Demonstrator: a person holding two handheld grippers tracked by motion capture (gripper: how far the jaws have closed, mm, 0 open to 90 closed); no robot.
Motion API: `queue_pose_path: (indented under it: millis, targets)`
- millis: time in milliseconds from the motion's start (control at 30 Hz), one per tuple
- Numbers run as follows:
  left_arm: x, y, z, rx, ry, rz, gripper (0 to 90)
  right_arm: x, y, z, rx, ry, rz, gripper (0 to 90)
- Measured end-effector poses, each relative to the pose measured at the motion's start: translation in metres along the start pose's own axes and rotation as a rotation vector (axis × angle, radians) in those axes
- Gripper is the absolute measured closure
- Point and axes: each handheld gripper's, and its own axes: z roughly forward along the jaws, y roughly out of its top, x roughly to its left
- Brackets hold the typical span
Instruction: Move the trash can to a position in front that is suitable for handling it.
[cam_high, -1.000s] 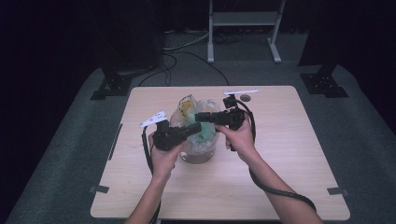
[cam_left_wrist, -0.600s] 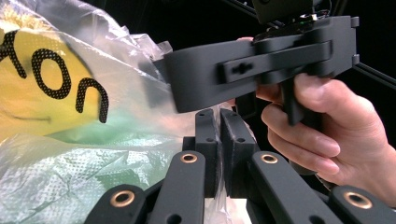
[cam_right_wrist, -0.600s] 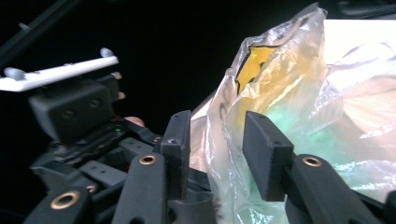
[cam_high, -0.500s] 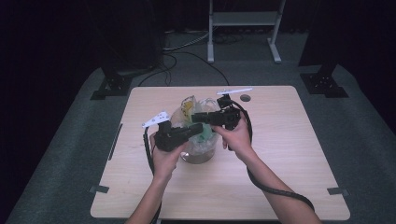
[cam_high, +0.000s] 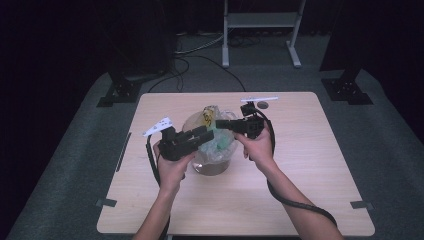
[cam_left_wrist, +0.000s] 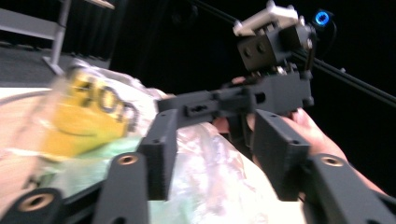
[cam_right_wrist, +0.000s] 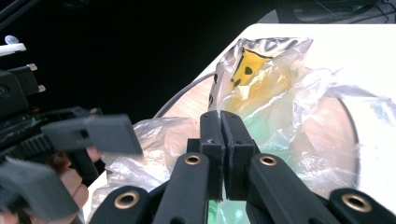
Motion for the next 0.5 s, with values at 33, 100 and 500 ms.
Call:
queue_pose_path:
  millis: [33, 100, 500]
  targets:
    - [0.002, 0.000, -0.002, -0.010, 0.006, -0.008, 44.1, -0.002, -0.001, -0.001, 0.000, 0.004, 0.008, 89.0]
    - [0.006, 0.002, -0.005, -0.028, 0.020, -0.020, 40.7, -0.005, -0.001, -0.003, -0.004, 0.005, 0.016, 89.3]
    - [0.017, 0.008, -0.023, -0.092, 0.073, -0.046, 27.2, -0.009, 0.003, -0.018, -0.050, 0.012, 0.028, 89.9]
